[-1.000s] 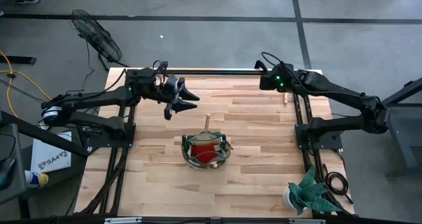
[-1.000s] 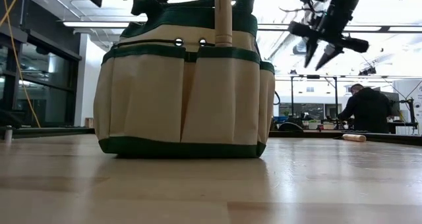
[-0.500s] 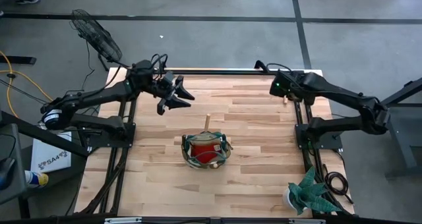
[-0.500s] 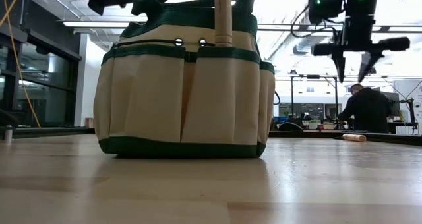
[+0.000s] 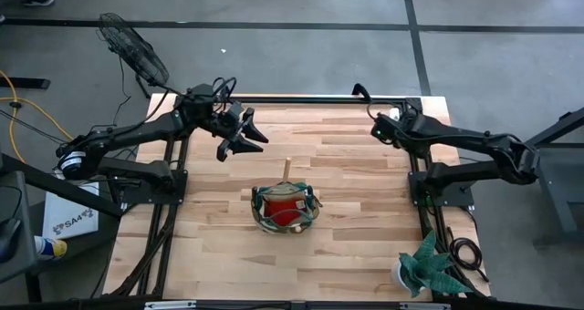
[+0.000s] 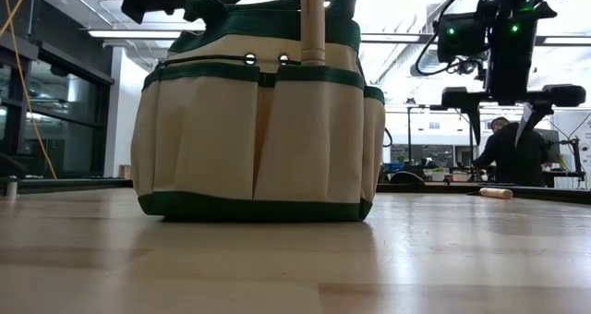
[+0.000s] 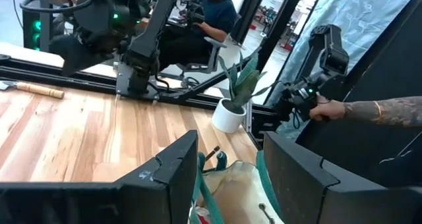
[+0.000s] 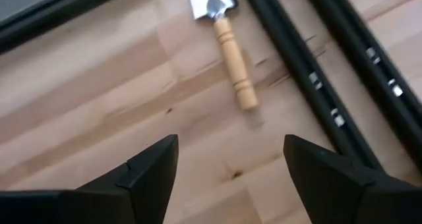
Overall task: Pick & Place Garden tools in Gardening bag
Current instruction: Put the light brown trowel into the white gardening bag
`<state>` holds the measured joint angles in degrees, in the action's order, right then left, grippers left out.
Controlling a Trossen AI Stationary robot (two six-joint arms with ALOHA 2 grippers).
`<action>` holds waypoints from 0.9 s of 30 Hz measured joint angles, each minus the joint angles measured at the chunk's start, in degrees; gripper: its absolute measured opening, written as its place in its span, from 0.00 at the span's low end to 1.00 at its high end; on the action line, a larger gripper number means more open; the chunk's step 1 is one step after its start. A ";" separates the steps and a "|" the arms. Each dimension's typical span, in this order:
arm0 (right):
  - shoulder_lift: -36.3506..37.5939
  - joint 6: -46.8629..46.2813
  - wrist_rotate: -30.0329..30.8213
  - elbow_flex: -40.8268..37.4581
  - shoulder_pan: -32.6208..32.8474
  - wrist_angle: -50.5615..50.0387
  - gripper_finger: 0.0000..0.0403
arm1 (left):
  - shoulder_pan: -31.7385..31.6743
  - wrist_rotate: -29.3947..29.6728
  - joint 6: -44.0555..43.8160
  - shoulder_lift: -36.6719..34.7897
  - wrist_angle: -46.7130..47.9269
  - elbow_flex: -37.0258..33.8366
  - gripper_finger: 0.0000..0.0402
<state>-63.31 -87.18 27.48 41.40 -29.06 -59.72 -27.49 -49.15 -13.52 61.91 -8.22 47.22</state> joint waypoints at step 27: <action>-18.51 4.60 2.47 -6.68 -10.82 18.66 0.66 | 0.00 -1.38 -0.02 0.00 2.93 0.00 0.42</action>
<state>-81.82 -82.58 29.95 34.72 -39.88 -41.06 -27.49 -50.52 -13.54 61.91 -5.28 47.22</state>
